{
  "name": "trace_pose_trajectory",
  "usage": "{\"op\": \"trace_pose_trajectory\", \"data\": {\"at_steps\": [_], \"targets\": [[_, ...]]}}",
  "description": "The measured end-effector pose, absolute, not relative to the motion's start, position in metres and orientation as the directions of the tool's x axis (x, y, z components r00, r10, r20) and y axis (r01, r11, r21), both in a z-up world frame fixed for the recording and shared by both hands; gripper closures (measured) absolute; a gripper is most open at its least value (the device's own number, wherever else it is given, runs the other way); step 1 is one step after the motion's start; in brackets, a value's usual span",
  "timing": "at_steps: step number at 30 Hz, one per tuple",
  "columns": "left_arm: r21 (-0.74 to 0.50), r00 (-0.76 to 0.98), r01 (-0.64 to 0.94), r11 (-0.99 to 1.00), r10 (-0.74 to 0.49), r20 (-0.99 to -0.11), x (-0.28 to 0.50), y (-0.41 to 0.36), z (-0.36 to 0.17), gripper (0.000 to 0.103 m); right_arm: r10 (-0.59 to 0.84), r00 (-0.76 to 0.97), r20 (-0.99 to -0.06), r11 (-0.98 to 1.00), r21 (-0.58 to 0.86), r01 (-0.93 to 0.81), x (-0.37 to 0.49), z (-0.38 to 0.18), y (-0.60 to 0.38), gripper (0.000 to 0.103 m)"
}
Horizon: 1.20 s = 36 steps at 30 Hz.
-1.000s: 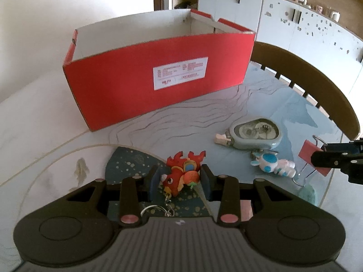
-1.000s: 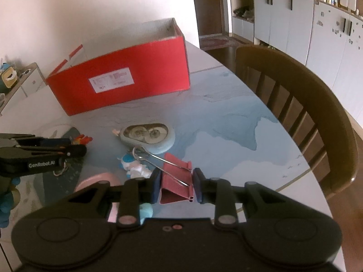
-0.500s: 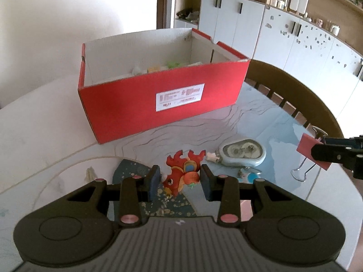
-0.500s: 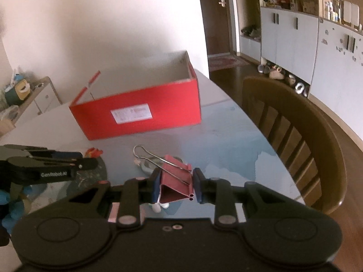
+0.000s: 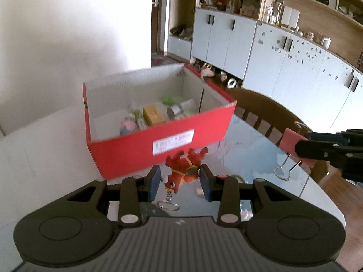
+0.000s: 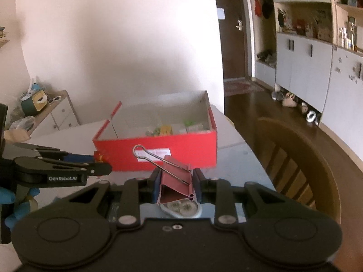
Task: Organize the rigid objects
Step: 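Lift the keychain and clip and carry both to the red box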
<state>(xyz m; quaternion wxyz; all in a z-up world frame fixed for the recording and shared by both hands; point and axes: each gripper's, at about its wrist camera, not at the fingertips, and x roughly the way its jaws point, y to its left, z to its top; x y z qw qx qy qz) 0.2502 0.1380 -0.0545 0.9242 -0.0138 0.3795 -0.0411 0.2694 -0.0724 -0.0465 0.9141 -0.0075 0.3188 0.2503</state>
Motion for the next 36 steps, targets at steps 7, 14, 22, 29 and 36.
{"op": "trace_pose_trajectory", "data": {"at_steps": [7,14,22,29,36], "targets": [[-0.029,0.747,0.073,0.997,-0.074,-0.661,0.263,0.143,-0.027,0.066,0.469,0.689,-0.553,0.861,0.115,-0.495,0.284,-0.029,-0.058,0.075],[0.003,0.773,0.064,0.998,-0.048,-0.632,0.285,0.151,-0.007,0.066,0.479,0.703,-0.527,0.851,0.080,-0.520,0.306,-0.014,-0.042,0.075],[0.033,0.775,0.052,0.998,-0.020,-0.632,0.314,0.159,0.004,0.066,0.478,0.698,-0.534,0.847,0.068,-0.527,0.331,-0.018,-0.028,0.075],[0.055,0.763,0.019,0.998,0.021,-0.646,0.338,0.171,0.001,0.066,0.474,0.694,-0.542,0.840,0.042,-0.541,0.358,-0.021,-0.009,0.075],[0.067,0.734,-0.007,0.998,0.051,-0.678,0.369,0.178,-0.014,0.066,0.478,0.684,-0.552,0.831,0.032,-0.555,0.384,-0.029,0.006,0.075]]}}
